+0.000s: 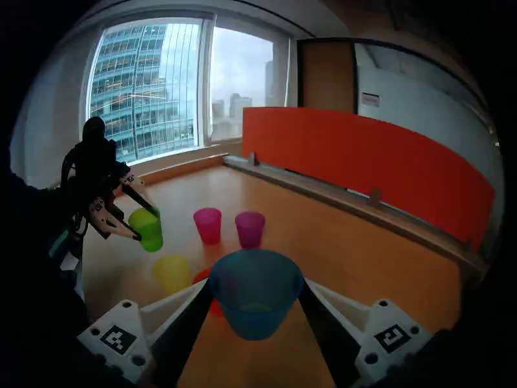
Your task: Pour water
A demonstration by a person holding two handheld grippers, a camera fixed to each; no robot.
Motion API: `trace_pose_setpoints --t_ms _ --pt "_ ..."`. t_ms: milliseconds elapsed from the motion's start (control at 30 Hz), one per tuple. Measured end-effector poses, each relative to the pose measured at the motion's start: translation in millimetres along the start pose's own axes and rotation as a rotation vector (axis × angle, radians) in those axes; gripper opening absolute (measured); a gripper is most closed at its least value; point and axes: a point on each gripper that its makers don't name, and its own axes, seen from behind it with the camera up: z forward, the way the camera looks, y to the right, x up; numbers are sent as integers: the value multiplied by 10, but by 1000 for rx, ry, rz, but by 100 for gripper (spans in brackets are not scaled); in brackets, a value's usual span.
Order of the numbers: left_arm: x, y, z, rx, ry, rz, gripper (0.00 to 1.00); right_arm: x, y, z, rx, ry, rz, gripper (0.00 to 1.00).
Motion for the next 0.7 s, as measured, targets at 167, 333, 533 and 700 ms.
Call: trace_pose_setpoints --t_ms 167,333,533,700 --pt "-125 9 94 -15 -33 3 89 -183 -11 75 5 -39 -12 93" --pt "-220 -4 183 -27 -56 -6 89 -298 -15 140 11 -59 -2 93" --pt "-331 -32 273 -37 -85 -11 89 -445 -2 215 17 -85 17 93" --pt "-415 -49 334 -46 -107 -13 89 -567 -1 266 18 -106 26 93"
